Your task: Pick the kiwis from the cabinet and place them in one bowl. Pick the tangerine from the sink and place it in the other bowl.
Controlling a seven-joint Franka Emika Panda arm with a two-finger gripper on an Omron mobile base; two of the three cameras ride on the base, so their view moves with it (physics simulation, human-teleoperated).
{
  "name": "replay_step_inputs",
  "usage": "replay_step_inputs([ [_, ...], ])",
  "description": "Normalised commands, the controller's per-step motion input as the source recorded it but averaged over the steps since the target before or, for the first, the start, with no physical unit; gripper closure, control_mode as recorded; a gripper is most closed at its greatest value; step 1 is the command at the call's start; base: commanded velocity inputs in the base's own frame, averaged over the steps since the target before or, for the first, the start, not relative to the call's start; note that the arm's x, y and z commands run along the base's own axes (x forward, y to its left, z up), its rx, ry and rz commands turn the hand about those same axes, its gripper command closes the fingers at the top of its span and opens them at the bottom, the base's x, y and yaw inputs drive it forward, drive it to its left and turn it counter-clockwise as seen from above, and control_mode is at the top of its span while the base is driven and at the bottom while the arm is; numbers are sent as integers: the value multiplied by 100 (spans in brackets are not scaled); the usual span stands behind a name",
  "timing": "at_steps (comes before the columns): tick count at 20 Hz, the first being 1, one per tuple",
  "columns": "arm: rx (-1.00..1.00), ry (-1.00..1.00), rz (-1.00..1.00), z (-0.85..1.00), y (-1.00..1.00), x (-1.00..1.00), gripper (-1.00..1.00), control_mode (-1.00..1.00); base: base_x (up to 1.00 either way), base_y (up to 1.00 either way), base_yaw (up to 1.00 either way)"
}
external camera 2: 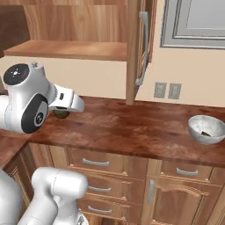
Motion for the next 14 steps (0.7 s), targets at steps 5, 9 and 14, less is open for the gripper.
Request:
replay_step_inputs([
  [5, 0, 0, 0, 0, 0, 0, 100, 100, -39, -65, -19],
  [9, 0, 0, 0, 0, 0, 0, 100, 100, -34, -81, -13],
  [14, 0, 0, 0, 0, 0, 0, 100, 100, -18, -93, -5],
])
